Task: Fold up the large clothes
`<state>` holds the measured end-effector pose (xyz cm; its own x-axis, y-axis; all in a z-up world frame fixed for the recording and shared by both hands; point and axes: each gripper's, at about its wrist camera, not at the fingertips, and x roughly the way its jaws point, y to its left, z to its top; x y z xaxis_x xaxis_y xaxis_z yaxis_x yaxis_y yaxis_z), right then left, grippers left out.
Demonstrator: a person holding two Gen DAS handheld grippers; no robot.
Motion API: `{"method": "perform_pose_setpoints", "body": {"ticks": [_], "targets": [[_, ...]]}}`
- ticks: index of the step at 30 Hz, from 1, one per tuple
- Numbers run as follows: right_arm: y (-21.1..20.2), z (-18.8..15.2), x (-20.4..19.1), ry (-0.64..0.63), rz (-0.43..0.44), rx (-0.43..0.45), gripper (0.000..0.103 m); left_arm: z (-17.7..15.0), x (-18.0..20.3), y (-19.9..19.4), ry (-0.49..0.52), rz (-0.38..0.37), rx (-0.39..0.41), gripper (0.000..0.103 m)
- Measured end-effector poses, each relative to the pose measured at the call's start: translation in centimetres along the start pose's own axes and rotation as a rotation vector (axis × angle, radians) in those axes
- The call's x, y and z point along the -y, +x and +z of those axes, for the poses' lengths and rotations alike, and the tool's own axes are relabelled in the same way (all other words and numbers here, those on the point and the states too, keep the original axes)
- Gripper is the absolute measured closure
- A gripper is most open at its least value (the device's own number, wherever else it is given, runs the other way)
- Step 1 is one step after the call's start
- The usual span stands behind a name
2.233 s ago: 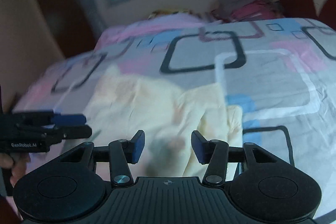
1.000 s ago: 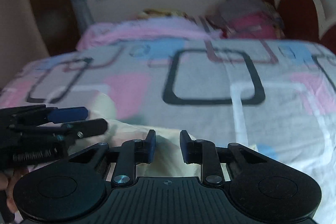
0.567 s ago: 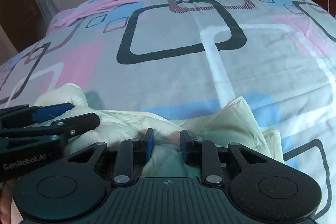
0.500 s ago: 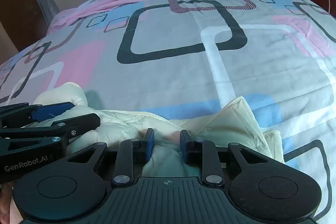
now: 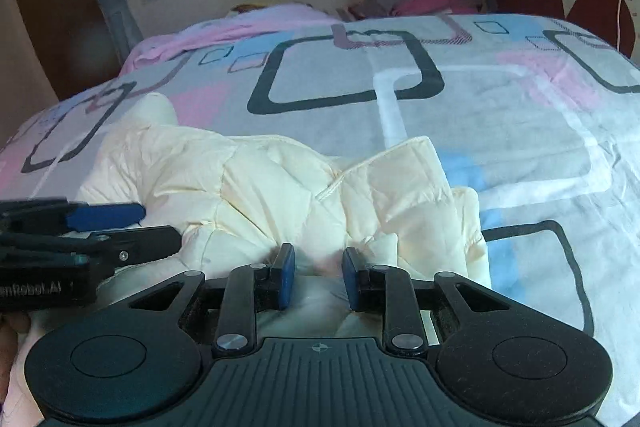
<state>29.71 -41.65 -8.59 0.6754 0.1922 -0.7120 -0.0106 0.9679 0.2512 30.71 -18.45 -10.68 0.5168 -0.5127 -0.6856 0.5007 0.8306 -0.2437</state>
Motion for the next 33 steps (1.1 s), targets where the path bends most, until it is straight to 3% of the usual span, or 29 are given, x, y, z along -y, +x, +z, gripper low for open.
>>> {"method": "perform_pose_setpoints", "body": {"ticks": [3,5,10,13,18,22,26,33], "targets": [[-1.8,0.5,0.7,0.021,0.027,-0.018,0.078,0.7,0.7,-1.2,0.032,0.022,-0.018,0.052],[-4.6,0.1,0.8,0.017,0.054,0.017,0.078,0.4,1.8,-3.1,0.058,0.02,0.006,0.052],[-9.5,-2.9,1.1,-0.033,0.13,0.003,0.078,-2.6,4.6,-7.6,0.066,0.021,0.037,0.052],[-8.4,-5.2,1.0,-0.064,0.12,-0.075,0.078,-5.1,5.8,-7.6,0.085,0.092,0.008,0.052],[-7.2,-6.5,1.3,-0.045,0.125,-0.09,0.077,-6.4,6.6,-6.9,0.086,0.157,-0.001,0.052],[-10.1,-6.3,1.3,-0.059,0.155,-0.065,0.077,-6.6,7.5,-9.1,0.058,0.153,0.015,0.052],[-12.0,-7.7,1.6,-0.07,0.189,-0.088,0.077,-8.8,8.1,-11.2,0.049,0.164,-0.003,0.052],[-9.3,-9.8,1.9,-0.08,0.168,-0.142,0.077,-11.1,7.8,-10.5,0.024,0.201,-0.04,0.05]]}}
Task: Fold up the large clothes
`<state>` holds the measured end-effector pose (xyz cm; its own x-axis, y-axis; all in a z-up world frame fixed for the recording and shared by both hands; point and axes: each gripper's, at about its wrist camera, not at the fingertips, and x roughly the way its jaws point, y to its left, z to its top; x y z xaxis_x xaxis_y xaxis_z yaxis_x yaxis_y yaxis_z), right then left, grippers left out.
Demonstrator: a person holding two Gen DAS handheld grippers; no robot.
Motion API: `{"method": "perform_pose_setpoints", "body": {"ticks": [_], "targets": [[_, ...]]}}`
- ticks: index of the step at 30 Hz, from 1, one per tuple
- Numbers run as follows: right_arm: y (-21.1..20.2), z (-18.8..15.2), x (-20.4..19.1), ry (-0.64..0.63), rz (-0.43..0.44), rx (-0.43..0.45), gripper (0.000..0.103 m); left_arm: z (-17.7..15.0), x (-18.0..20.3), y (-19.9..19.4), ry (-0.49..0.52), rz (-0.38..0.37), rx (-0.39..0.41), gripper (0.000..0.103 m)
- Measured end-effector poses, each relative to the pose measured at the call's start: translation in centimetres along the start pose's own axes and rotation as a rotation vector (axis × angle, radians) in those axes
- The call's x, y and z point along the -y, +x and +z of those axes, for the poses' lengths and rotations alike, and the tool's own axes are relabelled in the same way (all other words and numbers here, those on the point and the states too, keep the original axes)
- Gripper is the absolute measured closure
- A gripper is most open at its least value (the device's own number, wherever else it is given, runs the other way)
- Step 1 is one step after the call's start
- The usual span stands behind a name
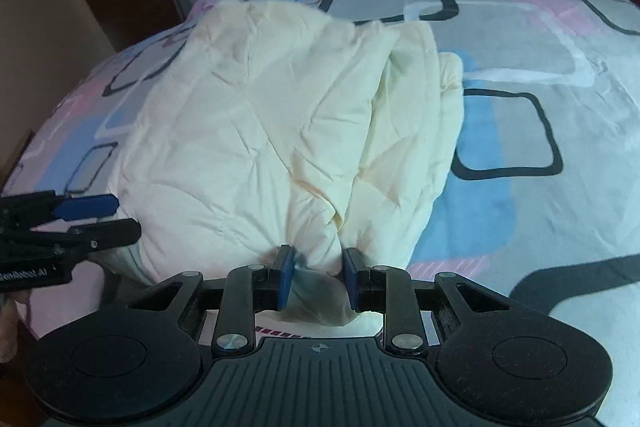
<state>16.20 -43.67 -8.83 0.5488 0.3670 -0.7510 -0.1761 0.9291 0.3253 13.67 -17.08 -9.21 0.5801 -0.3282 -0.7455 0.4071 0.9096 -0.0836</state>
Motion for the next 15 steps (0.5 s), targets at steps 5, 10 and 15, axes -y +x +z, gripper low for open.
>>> {"method": "perform_pose_setpoints", "body": {"ticks": [5,10,15], "targets": [[-0.1,0.4,0.5,-0.005,0.017,-0.036,0.077,0.1,-0.1,-0.2,0.002,-0.005,-0.018,0.052],[-3.0,1.3,1.1,0.014,0.007,-0.002,0.036,0.1,-1.1,-3.1,-0.046,0.026,0.054,0.007],[-4.1,3.0,3.2,0.123,0.01,0.148,0.006,1.6,-3.6,-2.5,-0.137,0.021,0.093,0.006]]}}
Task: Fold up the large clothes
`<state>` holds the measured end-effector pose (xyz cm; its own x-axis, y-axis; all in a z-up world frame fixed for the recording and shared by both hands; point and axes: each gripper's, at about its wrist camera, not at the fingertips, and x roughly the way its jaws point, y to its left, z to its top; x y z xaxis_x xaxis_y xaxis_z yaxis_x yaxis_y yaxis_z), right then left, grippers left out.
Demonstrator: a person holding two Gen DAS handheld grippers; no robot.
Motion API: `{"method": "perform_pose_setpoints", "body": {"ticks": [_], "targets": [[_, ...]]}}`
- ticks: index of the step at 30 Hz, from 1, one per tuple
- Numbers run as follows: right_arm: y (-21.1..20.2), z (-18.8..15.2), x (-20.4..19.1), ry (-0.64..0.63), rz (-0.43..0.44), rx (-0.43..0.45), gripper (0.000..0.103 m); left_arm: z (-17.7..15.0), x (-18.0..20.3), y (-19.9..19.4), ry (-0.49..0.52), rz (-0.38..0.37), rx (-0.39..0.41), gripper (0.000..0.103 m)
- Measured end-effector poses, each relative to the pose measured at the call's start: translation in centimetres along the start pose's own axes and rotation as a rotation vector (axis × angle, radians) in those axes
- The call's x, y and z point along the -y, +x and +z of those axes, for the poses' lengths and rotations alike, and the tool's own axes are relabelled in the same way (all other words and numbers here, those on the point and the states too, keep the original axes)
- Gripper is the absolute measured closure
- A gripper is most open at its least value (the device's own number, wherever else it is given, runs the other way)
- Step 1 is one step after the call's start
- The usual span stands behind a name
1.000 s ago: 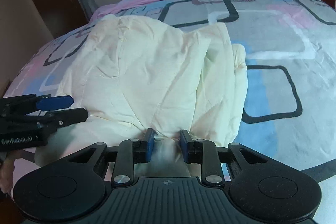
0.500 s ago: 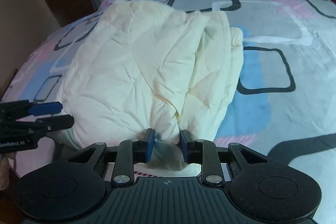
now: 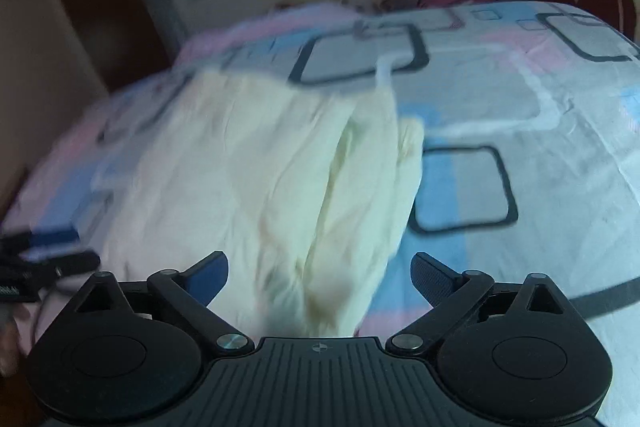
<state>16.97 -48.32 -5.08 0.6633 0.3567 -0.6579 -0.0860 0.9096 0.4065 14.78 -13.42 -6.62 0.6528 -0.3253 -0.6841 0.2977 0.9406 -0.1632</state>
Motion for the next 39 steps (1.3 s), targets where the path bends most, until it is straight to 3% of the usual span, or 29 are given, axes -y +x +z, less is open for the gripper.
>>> {"method": "perform_pose_setpoints", "body": {"ticks": [2,6,10,15,20,39], "targets": [[1.1,0.9,1.6,0.103,0.043,0.013,0.006,0.9,-1.0,1.2,-0.051,-0.03,-0.003,0.006],[3.9,1.7,4.8,0.271,0.113,-0.068,0.006,1.9,-3.1,3.9,-0.182,-0.092,-0.069,0.008],[4.8,0.1,7.2,0.355,0.169,-0.123,0.006,1.3,-4.0,4.5,-0.236,-0.107,-0.092,0.008],[6.8,-1.8,9.2,0.488,0.318,-0.157,0.0,0.0,-4.8,5.3,-0.297,-0.121,-0.115,0.005],[7.5,-1.6,9.4,0.495,0.388,-0.143,0.0,-0.1,-5.1,5.7,-0.325,-0.122,-0.12,0.005],[10.4,0.0,6.7,0.296,0.384,-0.193,0.0,0.3,-4.0,5.8,-0.31,-0.094,-0.092,0.006]]}}
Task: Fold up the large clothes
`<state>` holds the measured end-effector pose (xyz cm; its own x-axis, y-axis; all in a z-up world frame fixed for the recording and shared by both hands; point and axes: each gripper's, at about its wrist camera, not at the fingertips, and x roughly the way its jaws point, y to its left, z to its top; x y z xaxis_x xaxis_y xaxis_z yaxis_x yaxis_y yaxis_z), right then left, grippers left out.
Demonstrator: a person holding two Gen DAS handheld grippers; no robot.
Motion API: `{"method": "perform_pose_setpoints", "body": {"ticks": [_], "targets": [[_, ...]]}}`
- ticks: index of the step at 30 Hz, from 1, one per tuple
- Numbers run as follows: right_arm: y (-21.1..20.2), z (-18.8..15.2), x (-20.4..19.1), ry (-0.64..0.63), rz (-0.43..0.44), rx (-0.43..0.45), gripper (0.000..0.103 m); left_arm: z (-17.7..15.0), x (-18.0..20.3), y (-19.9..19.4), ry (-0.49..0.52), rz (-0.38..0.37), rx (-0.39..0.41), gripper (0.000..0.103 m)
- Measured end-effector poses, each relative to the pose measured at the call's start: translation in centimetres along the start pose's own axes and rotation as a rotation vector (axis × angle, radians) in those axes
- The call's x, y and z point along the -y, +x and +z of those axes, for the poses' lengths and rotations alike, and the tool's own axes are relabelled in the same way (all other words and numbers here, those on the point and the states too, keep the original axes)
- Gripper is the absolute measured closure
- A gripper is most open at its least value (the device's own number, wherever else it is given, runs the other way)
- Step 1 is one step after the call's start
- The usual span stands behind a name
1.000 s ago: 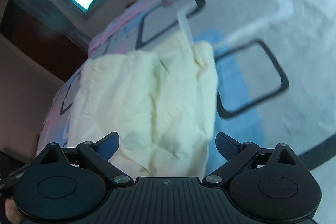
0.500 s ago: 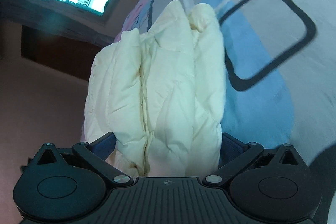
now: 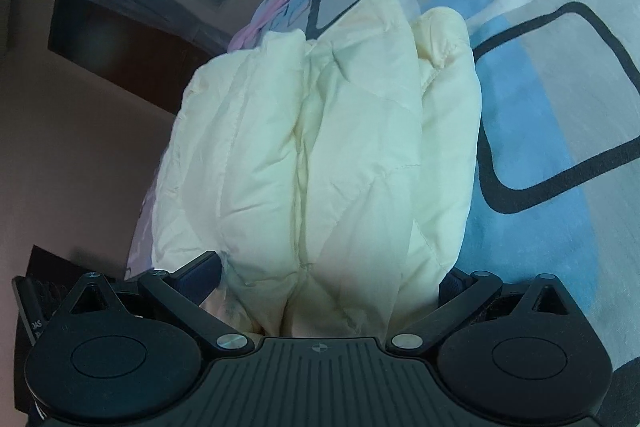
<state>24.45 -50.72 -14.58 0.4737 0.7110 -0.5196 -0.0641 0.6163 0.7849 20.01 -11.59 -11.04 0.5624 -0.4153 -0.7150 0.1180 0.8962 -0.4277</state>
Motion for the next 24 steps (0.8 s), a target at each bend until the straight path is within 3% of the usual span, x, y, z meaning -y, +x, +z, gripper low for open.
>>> {"method": "perform_pose_setpoints", "body": {"ticks": [4,11,15,20,21,23,24], "targets": [[1.2,0.8,-0.5,-0.016,-0.001,-0.009,0.0,0.5,-0.5,0.2,-0.01,-0.02,-0.003,0.006],[2.0,1.4,-0.7,-0.051,0.0,-0.025,0.0,1.8,-3.3,1.8,-0.106,-0.141,-0.031,0.008],[2.3,0.9,-0.6,-0.051,0.036,-0.054,0.003,1.6,-3.1,2.1,-0.101,-0.147,-0.039,0.008],[2.6,1.3,0.2,-0.022,0.06,-0.017,0.004,1.8,-4.0,3.1,-0.133,-0.169,-0.067,0.008],[2.6,1.4,0.2,-0.032,0.061,-0.016,0.006,1.8,-4.2,3.4,-0.145,-0.179,-0.071,0.008],[2.7,1.7,0.4,-0.044,0.077,-0.026,0.024,1.8,-4.4,3.7,-0.161,-0.202,-0.073,0.011],[2.8,1.8,0.5,-0.039,0.091,-0.028,0.028,1.8,-4.1,3.7,-0.149,-0.21,-0.071,0.013]]}}
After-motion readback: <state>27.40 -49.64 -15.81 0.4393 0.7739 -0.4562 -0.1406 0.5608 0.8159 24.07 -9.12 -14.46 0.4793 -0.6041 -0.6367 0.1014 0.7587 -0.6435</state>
